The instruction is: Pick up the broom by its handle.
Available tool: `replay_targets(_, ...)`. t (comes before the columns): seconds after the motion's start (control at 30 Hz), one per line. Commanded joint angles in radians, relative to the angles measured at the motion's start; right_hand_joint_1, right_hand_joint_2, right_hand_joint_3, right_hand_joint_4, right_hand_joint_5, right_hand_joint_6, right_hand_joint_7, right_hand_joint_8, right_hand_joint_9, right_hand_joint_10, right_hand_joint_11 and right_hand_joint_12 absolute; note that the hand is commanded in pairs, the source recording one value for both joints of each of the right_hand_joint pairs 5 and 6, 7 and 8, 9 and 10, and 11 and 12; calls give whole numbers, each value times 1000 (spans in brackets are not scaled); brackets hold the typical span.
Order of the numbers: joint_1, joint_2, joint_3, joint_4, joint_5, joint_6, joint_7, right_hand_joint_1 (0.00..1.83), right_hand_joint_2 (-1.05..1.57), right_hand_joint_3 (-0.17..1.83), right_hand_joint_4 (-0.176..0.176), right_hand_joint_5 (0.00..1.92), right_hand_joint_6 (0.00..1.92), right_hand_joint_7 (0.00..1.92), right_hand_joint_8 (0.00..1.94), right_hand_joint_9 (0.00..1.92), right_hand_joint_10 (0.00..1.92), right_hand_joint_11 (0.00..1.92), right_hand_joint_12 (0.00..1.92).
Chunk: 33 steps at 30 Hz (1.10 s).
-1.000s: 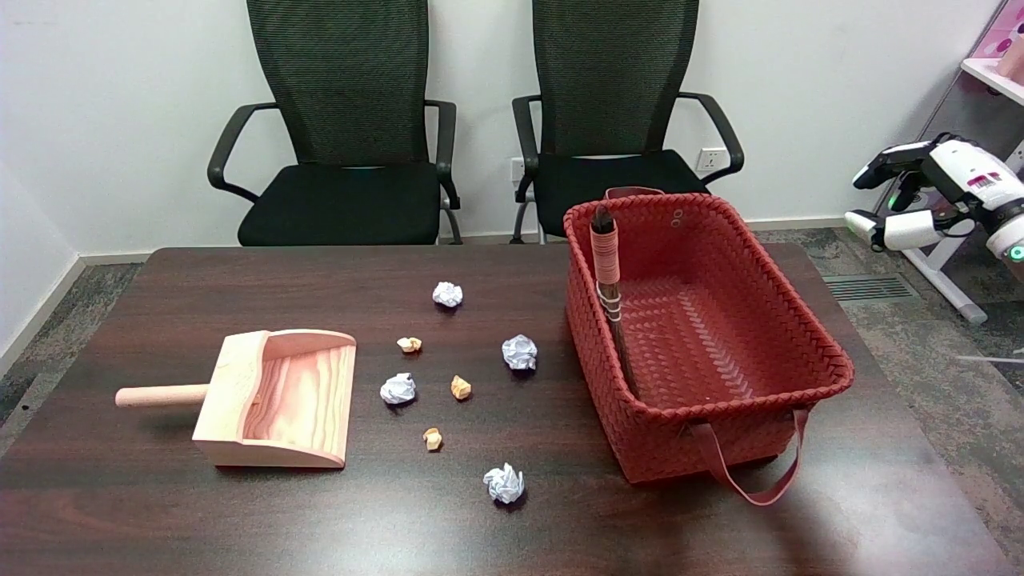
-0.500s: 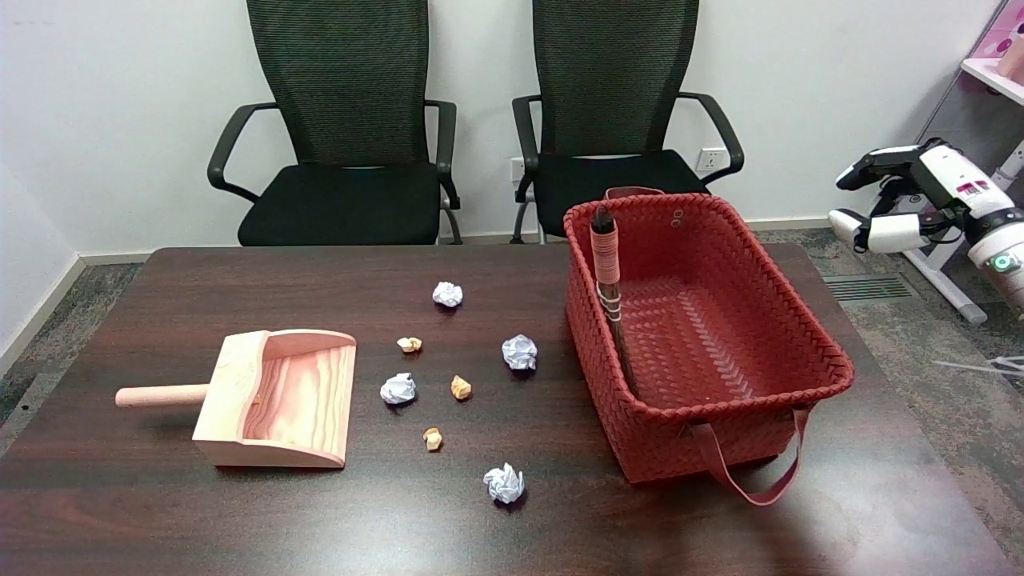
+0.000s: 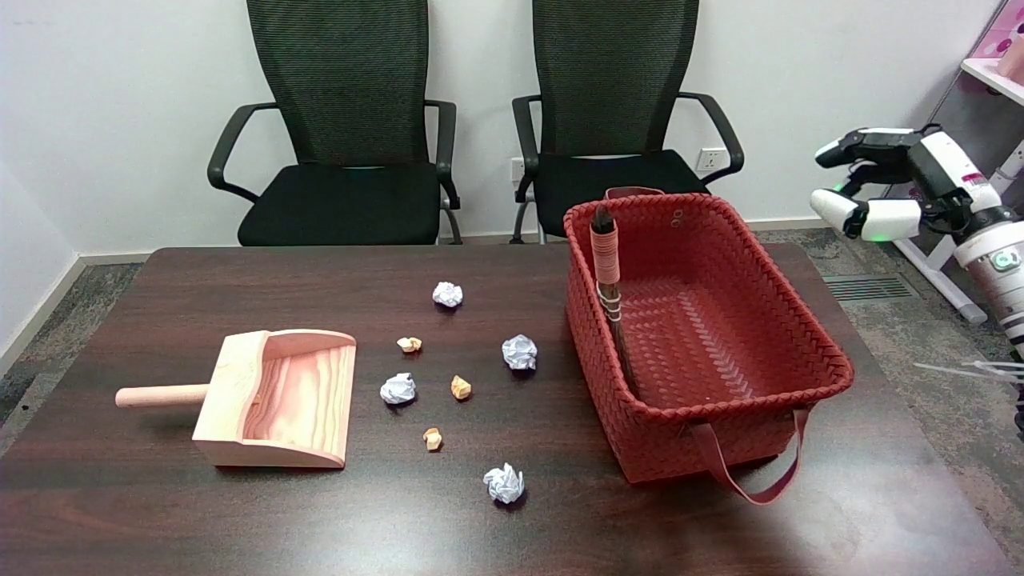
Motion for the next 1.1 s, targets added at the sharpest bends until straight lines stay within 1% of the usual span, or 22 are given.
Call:
replay_targets(0.03,-6,4,14,-140,-91,-80,329,988,472,872,-176,677,677,677,677,594,594,953,953)
replay_targets(0.23,14,7,15,-182,-133,-41,342,987,447,881,-176,672,672,672,672,589,589,939,939)
replay_targets(0.4,26,10,16,-209,-194,17,417,1002,391,907,-176,688,688,688,688,579,579,920,920)
replay_targets(0.53,37,11,17,-218,-219,55,419,995,307,939,-176,703,703,703,703,575,575,878,878)
replay_targets(0.63,54,13,13,-232,-231,106,419,989,179,977,-176,674,674,674,674,564,564,847,847)
replay_targets(0.73,74,14,4,-246,-238,153,419,981,57,981,-159,617,617,617,617,540,540,776,776)
replay_targets(0.8,89,8,3,-253,-255,183,419,973,-15,971,-136,572,572,572,572,521,521,714,714)
replay_targets(0.9,115,-11,3,-261,-279,219,419,965,-94,971,-118,485,485,485,485,498,498,671,671)
replay_targets(1.1,152,-60,3,-286,-311,288,419,959,-155,964,-109,400,400,400,400,472,472,634,634)
